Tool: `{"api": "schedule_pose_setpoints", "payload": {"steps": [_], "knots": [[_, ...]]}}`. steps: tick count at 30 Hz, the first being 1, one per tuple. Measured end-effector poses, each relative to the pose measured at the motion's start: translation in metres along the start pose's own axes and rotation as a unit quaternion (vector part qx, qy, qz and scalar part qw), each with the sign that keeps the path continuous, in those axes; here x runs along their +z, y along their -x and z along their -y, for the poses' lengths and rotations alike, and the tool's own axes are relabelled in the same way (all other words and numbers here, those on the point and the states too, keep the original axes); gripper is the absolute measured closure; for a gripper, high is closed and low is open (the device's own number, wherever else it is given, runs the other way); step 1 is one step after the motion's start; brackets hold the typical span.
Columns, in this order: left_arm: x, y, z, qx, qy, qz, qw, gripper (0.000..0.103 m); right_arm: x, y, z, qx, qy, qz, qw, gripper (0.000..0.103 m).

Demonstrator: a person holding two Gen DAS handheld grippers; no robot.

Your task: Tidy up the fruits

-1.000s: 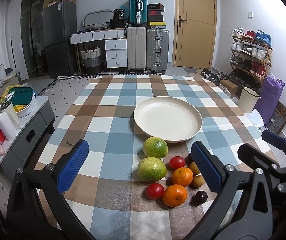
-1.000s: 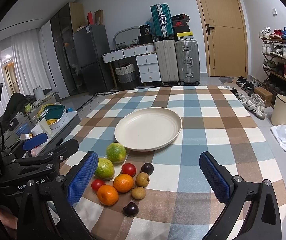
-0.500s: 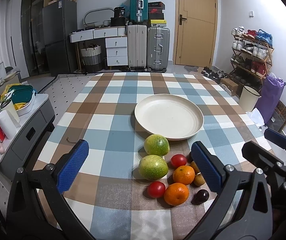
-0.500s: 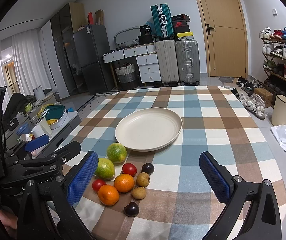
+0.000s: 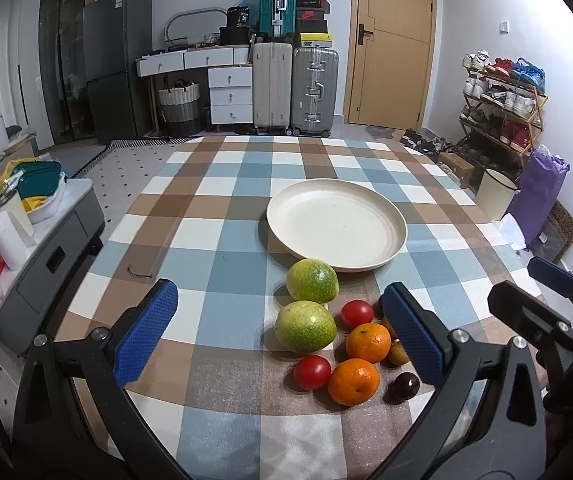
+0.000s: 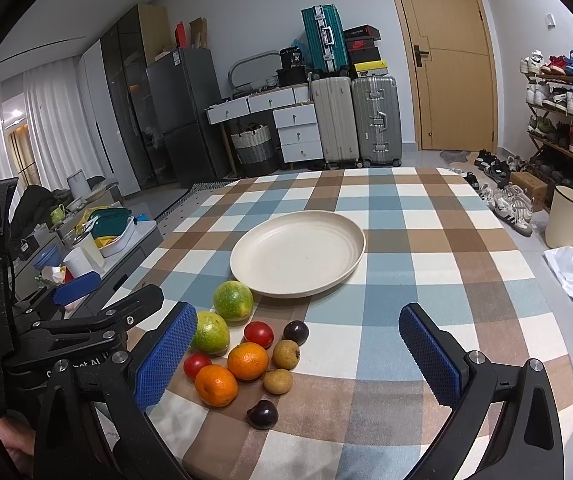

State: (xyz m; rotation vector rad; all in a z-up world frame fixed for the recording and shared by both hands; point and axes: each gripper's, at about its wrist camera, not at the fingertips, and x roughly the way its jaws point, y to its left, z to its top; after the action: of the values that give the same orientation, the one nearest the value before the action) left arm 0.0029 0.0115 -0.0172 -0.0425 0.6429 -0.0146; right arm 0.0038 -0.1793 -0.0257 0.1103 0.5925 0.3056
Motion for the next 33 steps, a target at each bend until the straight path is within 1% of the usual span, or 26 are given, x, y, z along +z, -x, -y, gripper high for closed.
{"api": "schedule_pose_setpoints", "payload": {"steps": [5,9,20,23,25,28,32,33], "knots": [[-0.002,-0.008,-0.006,-0.008,0.012,-0.013,0.9998,0.001,-0.007,-0.001,0.003,0.001,0.001,-0.002,1.000,0.000],[-0.004,-0.015,-0.011,0.001,0.015,-0.020,0.9997,0.001,-0.011,-0.004,0.005,0.007,-0.001,-0.006,1.000,0.000],[-0.003,-0.033,-0.035,0.016,0.041,-0.035,0.9984,0.001,-0.028,-0.016,-0.008,0.060,0.021,-0.035,0.997,0.000],[-0.002,-0.038,-0.042,0.006,0.047,-0.038,0.9982,0.001,-0.033,-0.022,-0.012,0.079,0.025,-0.047,0.995,0.000],[-0.002,-0.041,-0.047,0.007,0.054,-0.040,0.9977,0.001,-0.036,-0.026,-0.015,0.090,0.028,-0.058,0.994,0.000],[-0.003,-0.044,-0.053,0.016,0.056,-0.038,0.9976,0.001,-0.040,-0.033,-0.020,0.107,0.027,-0.075,0.991,0.004],[-0.004,-0.050,-0.060,0.021,0.065,-0.044,0.9967,0.001,-0.045,-0.040,-0.028,0.123,0.030,-0.091,0.988,0.008],[-0.004,-0.051,-0.062,0.020,0.068,-0.045,0.9964,0.001,-0.046,-0.042,-0.030,0.127,0.030,-0.095,0.987,0.011]]}}
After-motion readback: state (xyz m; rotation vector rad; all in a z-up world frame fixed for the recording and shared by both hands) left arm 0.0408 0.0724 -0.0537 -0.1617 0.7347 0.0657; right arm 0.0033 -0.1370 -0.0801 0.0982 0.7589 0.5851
